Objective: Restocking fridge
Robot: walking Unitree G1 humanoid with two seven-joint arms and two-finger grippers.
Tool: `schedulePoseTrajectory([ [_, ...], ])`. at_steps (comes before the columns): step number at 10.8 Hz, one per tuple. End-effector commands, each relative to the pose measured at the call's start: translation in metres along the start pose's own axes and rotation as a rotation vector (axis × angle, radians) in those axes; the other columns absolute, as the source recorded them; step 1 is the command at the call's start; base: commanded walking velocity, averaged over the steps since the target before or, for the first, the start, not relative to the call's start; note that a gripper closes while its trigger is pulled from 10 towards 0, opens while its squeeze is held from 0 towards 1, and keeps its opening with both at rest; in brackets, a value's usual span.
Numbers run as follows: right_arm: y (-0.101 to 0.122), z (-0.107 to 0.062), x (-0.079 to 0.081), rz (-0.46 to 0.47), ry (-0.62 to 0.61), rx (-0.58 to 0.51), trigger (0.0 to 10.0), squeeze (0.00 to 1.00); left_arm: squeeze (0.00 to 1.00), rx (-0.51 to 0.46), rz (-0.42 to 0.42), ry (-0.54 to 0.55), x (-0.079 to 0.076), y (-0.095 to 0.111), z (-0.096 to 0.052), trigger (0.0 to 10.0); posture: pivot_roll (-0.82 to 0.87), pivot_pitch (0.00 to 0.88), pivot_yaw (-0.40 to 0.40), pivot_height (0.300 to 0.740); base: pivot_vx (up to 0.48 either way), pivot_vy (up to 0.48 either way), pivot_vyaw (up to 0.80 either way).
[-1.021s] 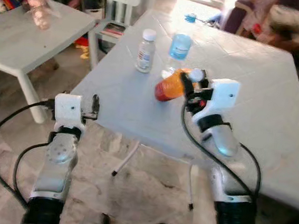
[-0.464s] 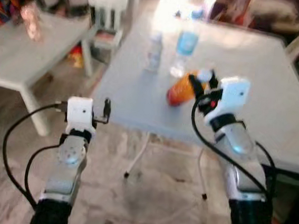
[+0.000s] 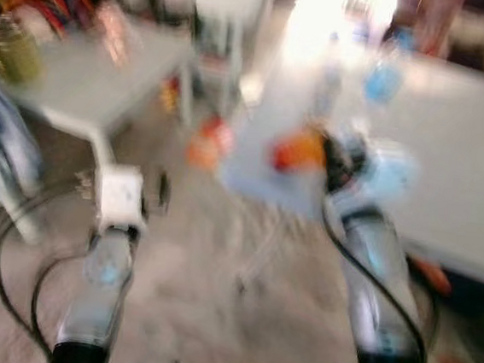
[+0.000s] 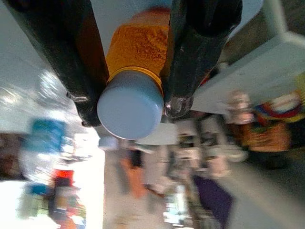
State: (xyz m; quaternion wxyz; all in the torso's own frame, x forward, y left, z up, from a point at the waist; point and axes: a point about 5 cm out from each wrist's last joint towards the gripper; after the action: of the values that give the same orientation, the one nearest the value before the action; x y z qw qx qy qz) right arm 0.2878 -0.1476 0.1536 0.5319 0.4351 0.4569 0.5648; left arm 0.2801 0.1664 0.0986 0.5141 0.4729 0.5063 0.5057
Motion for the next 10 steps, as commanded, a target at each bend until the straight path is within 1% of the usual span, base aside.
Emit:
schedulePoseTrajectory([
  [1, -0.017, -0.011, 0.002, -0.023, 0.022, 0.090, 10.0, 0.00, 0.00, -0.024, 0.042, 0.003, 0.007, 0.005, 0.000, 10.0, 0.15, 0.018, -0.072, 0.740, 0.000, 0.000, 0.80],
  [2, -0.020, -0.015, 0.007, -0.050, 0.077, 0.093, 10.0, 0.00, 0.00, -0.031, 0.045, -0.013, 0.004, 0.005, 0.001, 10.0, 0.14, 0.017, -0.068, 0.740, 0.000, 0.000, 0.80],
  [3, -0.020, -0.016, 0.012, -0.064, 0.129, 0.076, 10.0, 0.00, 0.00, -0.017, 0.034, -0.001, 0.005, 0.002, 0.000, 10.0, 0.13, 0.010, -0.061, 0.740, 0.000, 0.000, 0.79],
  [4, -0.017, -0.013, 0.018, -0.097, 0.167, 0.049, 10.0, 0.00, 0.00, 0.000, 0.028, 0.005, 0.004, -0.003, -0.003, 10.0, 0.13, 0.010, -0.061, 0.740, 0.000, 0.000, 0.79],
  [6, -0.018, -0.010, 0.021, -0.115, 0.197, 0.039, 10.0, 0.00, 0.00, 0.013, 0.014, 0.020, 0.003, -0.008, -0.006, 10.0, 0.14, 0.000, -0.077, 0.740, 0.000, 0.000, 0.79],
  [8, -0.021, -0.008, 0.023, -0.122, 0.215, 0.032, 10.0, 0.00, 0.00, 0.018, 0.023, 0.056, 0.011, -0.012, -0.007, 10.0, 0.14, 0.000, -0.077, 0.740, 0.000, 0.000, 0.78],
  [10, -0.022, -0.006, 0.021, -0.132, 0.211, 0.026, 10.0, 0.00, 0.00, 0.004, 0.041, 0.050, 0.014, -0.010, -0.008, 10.0, 0.14, 0.000, -0.075, 0.740, 0.000, 0.000, 0.78],
])
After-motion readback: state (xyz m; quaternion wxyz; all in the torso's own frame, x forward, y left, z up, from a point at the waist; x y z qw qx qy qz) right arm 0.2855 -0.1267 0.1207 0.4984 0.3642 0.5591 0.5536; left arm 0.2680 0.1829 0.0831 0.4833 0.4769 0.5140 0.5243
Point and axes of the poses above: a point about 5 cm out from each wrist's last joint towards the gripper, its own z axis pointing out of the wrist towards the gripper, its own y axis along the axis of the wrist's last joint, x = y × z, and after that the axes turned 8 degrees about -z, right-handed
